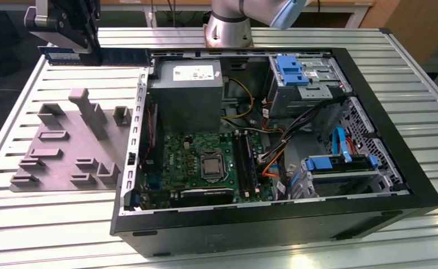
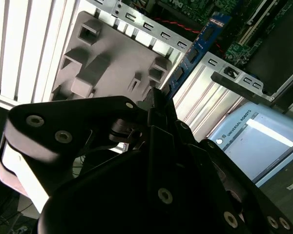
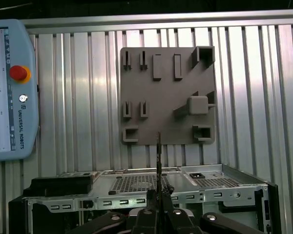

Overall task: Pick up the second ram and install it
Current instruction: 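Pick up the second ram and move it above second insertion slot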

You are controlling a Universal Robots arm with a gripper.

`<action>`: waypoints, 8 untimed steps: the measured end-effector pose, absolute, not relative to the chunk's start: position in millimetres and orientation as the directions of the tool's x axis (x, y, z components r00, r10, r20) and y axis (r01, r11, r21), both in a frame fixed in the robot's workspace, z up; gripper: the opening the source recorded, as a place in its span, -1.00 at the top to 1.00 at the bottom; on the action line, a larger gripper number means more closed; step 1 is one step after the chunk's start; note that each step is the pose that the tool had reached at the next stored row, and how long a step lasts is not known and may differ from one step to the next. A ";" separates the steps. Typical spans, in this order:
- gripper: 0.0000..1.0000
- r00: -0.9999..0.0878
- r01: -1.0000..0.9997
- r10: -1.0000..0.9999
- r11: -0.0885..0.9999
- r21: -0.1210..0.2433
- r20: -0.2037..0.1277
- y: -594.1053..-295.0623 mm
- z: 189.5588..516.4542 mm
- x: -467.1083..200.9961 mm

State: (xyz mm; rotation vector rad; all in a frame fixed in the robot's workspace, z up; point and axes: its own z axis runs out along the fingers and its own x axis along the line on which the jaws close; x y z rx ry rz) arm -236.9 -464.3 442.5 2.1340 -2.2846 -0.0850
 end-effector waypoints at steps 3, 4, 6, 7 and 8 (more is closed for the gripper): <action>0.72 -0.069 -0.997 -0.997 0.067 0.049 -0.027 -464.2 442.5 -235.5; 0.72 -0.069 -0.997 -0.997 0.067 0.049 -0.027 -464.2 442.5 -234.9; 0.72 -0.069 -0.997 -0.997 0.067 0.049 -0.027 -464.3 442.5 -233.5; 0.72 -0.069 -0.997 -0.997 0.067 0.049 -0.027 -464.3 442.5 -232.8; 0.72 -0.069 -0.997 -0.997 0.067 0.049 -0.027 -464.3 442.5 -232.1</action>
